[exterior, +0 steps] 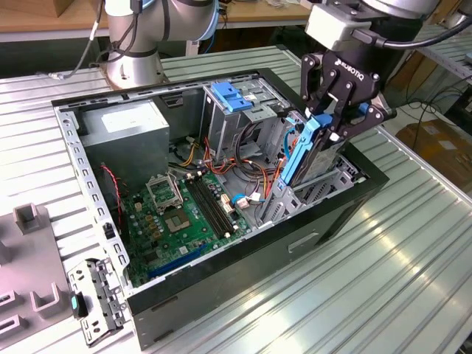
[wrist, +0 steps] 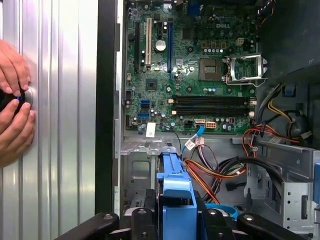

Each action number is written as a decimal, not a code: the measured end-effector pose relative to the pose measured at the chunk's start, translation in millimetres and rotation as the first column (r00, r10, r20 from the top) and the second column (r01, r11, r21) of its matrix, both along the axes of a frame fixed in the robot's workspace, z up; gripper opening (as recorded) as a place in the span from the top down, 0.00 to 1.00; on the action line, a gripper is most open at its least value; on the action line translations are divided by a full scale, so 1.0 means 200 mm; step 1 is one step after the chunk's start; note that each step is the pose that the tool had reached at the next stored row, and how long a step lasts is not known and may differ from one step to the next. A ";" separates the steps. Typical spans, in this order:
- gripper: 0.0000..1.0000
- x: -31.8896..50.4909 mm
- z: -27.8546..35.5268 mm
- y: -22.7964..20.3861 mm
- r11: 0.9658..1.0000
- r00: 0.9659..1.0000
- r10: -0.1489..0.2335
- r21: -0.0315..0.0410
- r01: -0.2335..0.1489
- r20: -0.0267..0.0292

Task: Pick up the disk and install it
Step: 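Insert the disk into the insertion slot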

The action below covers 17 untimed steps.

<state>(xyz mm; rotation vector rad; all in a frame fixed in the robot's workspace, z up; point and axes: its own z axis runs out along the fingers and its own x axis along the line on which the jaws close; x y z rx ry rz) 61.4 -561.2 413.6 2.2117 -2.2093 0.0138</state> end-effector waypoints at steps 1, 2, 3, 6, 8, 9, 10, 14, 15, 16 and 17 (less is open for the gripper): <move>0.63 0.000 -0.012 0.000 1.000 1.000 0.000 0.000 0.000 0.000; 0.63 0.000 -0.019 0.000 1.000 1.000 0.000 0.000 0.000 0.000; 0.63 0.000 -0.025 0.000 1.000 1.000 0.000 0.000 0.000 0.000; 0.63 0.000 -0.075 0.000 1.000 1.000 0.000 0.000 0.000 0.000; 0.63 0.000 -0.090 0.000 1.000 1.000 0.000 0.000 0.000 0.000; 0.63 0.000 -0.100 0.000 1.000 1.000 0.000 0.000 0.000 0.000; 0.63 0.000 -0.109 0.000 1.000 1.000 0.000 0.000 0.000 0.000; 0.63 0.000 -0.150 0.000 1.000 1.000 0.000 0.000 0.000 0.000; 0.63 0.000 -0.157 0.000 1.000 1.000 0.000 0.000 0.000 0.000; 0.63 0.000 -0.158 0.000 1.000 1.000 0.000 0.000 0.000 0.000; 0.63 0.000 -0.158 0.000 1.000 1.000 0.000 0.000 0.000 0.000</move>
